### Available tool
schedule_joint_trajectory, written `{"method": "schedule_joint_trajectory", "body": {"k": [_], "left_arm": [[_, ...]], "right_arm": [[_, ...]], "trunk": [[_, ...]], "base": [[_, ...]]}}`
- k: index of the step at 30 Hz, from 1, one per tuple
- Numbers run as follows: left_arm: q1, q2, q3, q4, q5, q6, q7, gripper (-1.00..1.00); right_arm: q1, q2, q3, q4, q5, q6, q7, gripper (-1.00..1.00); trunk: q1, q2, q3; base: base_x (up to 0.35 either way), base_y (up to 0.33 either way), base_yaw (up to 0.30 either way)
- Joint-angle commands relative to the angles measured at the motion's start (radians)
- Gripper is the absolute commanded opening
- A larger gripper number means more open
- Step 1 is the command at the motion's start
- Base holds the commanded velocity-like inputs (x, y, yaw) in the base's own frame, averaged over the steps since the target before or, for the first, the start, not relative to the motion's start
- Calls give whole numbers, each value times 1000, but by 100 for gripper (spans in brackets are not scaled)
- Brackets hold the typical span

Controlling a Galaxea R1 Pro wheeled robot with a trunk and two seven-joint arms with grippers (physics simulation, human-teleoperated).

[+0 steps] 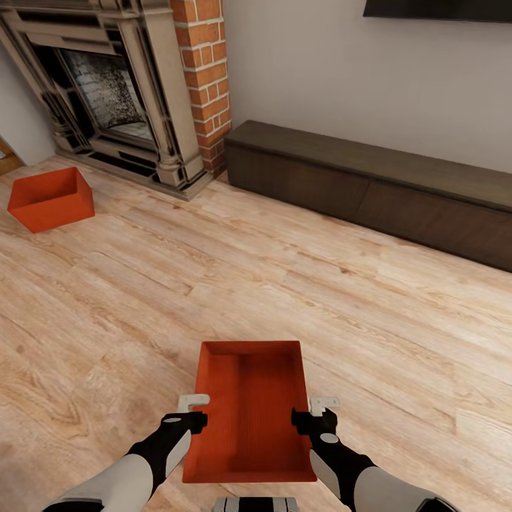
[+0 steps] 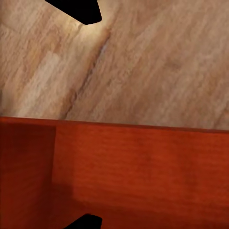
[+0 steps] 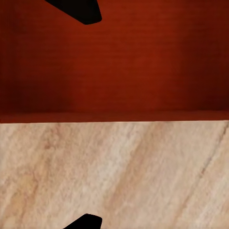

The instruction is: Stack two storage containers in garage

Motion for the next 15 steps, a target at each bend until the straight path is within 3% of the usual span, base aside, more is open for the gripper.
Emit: {"method": "schedule_joint_trajectory", "body": {"k": [1, 15], "left_arm": [[0, 0, 0, -2, 2, 6, 3, 100], [0, 0, 0, -2, 2, 6, 4, 100]], "right_arm": [[-1, 0, 9, 0, -10, -4, -4, 100], [-1, 0, 9, 0, -10, -4, -4, 100]], "trunk": [[4, -7, -4], [57, -105, -48]], "base": [[0, 0, 0], [0, 0, 0]]}}
